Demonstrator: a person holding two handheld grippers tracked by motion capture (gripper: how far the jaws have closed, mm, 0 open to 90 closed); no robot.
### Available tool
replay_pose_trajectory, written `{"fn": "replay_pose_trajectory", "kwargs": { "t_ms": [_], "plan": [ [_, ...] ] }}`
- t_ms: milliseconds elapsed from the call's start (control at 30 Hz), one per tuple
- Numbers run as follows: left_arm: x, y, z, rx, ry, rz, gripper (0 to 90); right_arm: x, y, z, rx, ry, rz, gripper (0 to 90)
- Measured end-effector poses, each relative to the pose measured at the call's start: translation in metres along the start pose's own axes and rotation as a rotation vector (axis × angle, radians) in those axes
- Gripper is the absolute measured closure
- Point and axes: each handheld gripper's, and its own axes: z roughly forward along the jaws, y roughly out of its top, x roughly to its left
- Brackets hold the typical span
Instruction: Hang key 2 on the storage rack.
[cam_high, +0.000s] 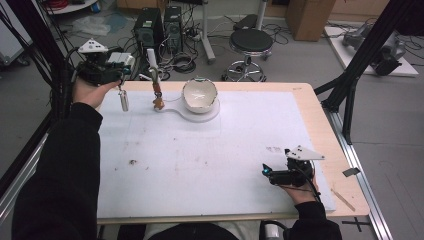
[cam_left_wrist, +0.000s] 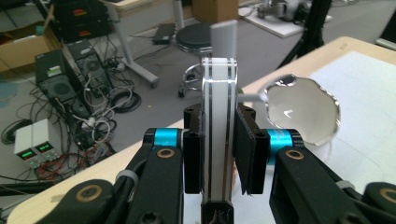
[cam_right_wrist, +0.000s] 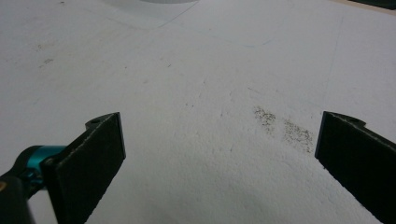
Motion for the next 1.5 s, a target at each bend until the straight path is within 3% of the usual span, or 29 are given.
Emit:
{"fn": "replay_pose_trajectory", "kwargs": {
  "t_ms": [400,700,1067,1500],
  "plan": [
    [0.019,0.014,0.022,-0.022,0.119,-0.043,74.5,0.000,-0.001,-0.003,-0.004,-0.004,-0.001,0.8],
    [0.024,0.017,0.042,-0.009,0.178,-0.028,74.5,0.000,-0.002,-0.003,-0.006,-0.009,-0.003,0.8],
    [0.021,0.014,0.063,-0.036,0.188,-0.042,74.5,0.000,-0.002,-0.006,-0.017,-0.012,-0.006,0.8],
    [0.019,0.009,0.084,-0.093,0.217,-0.105,74.5,0.000,-0.004,-0.007,-0.011,-0.018,-0.004,0.8]
  ]
}}
